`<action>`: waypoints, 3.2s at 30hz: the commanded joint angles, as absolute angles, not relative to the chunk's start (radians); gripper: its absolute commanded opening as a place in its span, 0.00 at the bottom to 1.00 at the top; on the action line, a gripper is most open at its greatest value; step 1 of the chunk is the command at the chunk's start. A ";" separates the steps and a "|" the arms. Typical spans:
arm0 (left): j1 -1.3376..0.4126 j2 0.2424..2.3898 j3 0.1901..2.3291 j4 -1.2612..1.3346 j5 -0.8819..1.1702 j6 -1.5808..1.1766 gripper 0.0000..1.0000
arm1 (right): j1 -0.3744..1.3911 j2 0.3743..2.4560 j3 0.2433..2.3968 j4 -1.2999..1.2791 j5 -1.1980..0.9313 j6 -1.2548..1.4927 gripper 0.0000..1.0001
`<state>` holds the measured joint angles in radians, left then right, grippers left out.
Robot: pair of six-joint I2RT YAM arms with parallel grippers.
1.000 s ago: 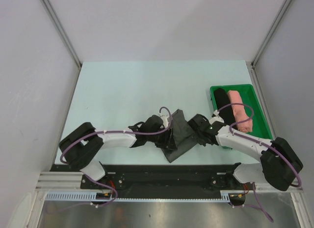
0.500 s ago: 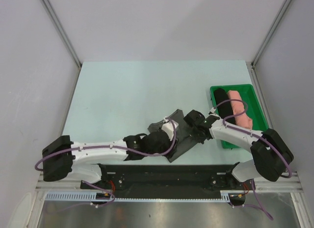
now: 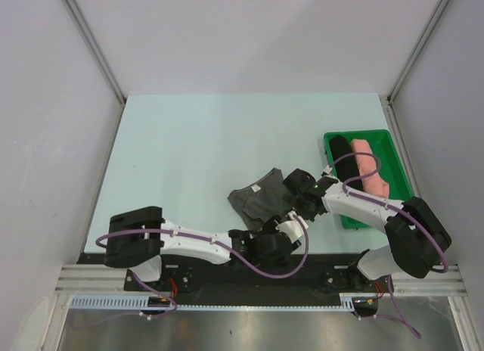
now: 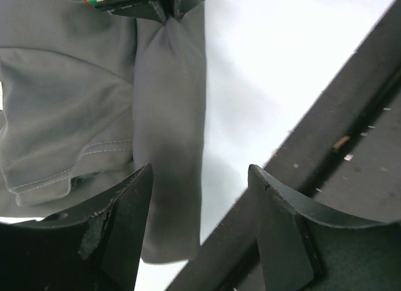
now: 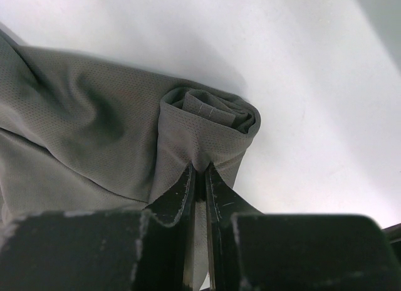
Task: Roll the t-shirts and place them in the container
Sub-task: Roll the T-shirt to the center of the board.
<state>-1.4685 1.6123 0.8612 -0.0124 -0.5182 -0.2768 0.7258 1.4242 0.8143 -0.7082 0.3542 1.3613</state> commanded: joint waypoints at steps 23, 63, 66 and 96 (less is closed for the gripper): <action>-1.292 1.660 0.795 0.116 -0.296 -0.382 0.03 | 0.723 1.281 0.845 -0.729 0.408 1.263 0.89; -0.908 1.706 0.506 0.472 0.528 -1.011 0.04 | 0.882 1.023 0.508 -0.416 0.454 1.309 0.57; -0.899 1.712 0.521 0.445 0.528 -0.986 0.05 | 0.861 1.066 0.526 -0.420 0.436 1.304 0.54; -0.899 1.447 0.629 0.101 0.333 -0.674 0.48 | 0.798 1.453 0.850 -0.762 0.362 1.390 0.18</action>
<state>-0.9028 1.5162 0.6044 0.1612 0.3855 -0.7395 0.8085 1.4136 0.8062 -0.6926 0.3614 1.3693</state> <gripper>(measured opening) 0.466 0.210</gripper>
